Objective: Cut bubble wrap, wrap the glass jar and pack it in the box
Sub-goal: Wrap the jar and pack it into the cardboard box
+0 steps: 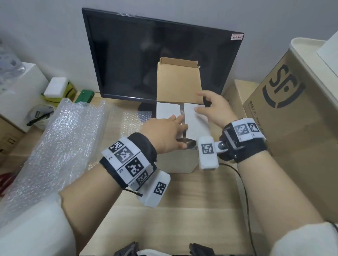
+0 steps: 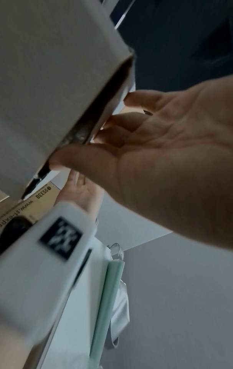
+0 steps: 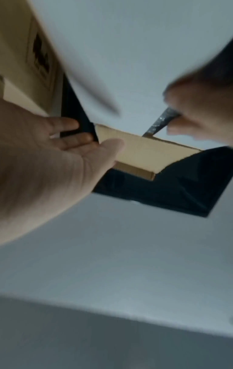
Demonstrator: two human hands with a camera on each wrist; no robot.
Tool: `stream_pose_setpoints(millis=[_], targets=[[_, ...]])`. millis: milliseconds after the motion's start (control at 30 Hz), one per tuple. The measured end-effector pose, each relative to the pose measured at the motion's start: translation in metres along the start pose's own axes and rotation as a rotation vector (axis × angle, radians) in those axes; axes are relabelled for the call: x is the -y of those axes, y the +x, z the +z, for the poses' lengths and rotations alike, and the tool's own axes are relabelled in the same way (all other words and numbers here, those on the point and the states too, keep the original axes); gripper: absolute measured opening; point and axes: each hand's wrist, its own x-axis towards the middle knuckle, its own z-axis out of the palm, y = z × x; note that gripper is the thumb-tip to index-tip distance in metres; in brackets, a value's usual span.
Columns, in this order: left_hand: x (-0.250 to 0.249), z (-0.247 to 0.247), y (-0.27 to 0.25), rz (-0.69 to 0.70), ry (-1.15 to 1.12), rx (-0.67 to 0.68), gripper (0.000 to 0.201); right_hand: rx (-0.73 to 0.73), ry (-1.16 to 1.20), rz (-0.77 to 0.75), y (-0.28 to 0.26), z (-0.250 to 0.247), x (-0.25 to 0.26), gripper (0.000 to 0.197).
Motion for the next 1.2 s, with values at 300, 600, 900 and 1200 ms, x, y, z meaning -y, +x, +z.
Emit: stream_pose_setpoints(millis=[300, 600, 900, 1200], targets=[[0.010, 0.021, -0.003, 0.012, -0.152, -0.113, 0.042, -0.081, 0.769, 0.237, 0.013, 0.001, 0.010, 0.070], [0.002, 0.069, -0.010, -0.271, -1.087, -0.868, 0.053, 0.097, 0.188, -0.323, -0.038, -0.015, -0.022, 0.051], [0.024, 0.061, -0.017, 0.013, -0.653, -0.766, 0.053, 0.389, -0.089, -0.323, -0.055, -0.012, -0.036, 0.071], [0.036, 0.055, -0.024, -0.012, -0.656, -0.510, 0.051, 0.345, -0.132, -0.374, -0.055, 0.007, -0.057, 0.044]])
